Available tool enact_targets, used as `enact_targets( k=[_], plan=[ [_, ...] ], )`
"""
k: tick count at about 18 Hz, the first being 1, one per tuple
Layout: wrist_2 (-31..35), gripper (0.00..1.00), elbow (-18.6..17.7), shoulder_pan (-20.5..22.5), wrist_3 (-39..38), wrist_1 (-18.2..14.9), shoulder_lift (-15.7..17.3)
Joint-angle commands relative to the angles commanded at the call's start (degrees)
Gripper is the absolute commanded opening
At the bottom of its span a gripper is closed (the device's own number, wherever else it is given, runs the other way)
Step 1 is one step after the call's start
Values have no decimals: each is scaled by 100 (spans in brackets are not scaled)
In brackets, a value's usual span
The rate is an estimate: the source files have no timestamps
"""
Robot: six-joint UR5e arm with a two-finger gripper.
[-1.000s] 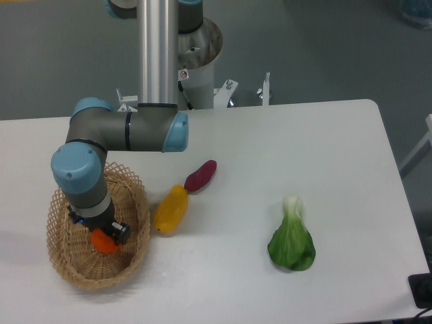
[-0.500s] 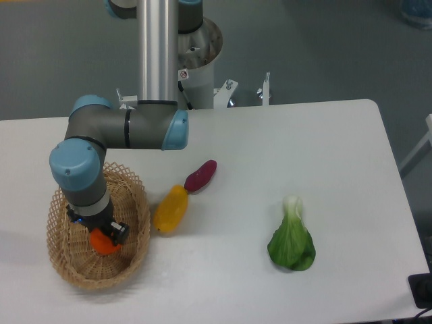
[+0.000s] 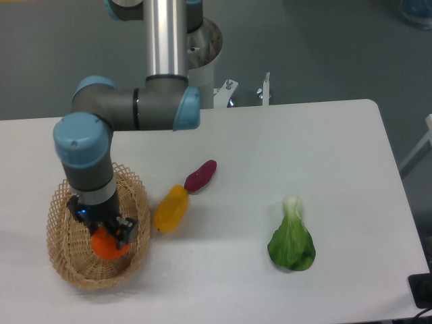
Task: Pick up the orange from the basket
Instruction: 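Lift the held orange out of the basket and carry it beside the pepper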
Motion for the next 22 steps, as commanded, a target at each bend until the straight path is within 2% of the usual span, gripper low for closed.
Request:
enact_targets(
  k=[2,4,5,8,11,16,22],
  plan=[
    [-70,56,9,316,421,-61,115],
    [-184,56,70,597,738,-289,272],
    [-298,56,157,825,1009,-604,325],
    [-316,56,386,1239,1731,-1246,475],
    [-316,56,475,1555,2311,-1652,493],
    [-308,56,475,1855,2787,-1854,563],
    [-308,56,519,1978,2893,-1864,563]
  ],
)
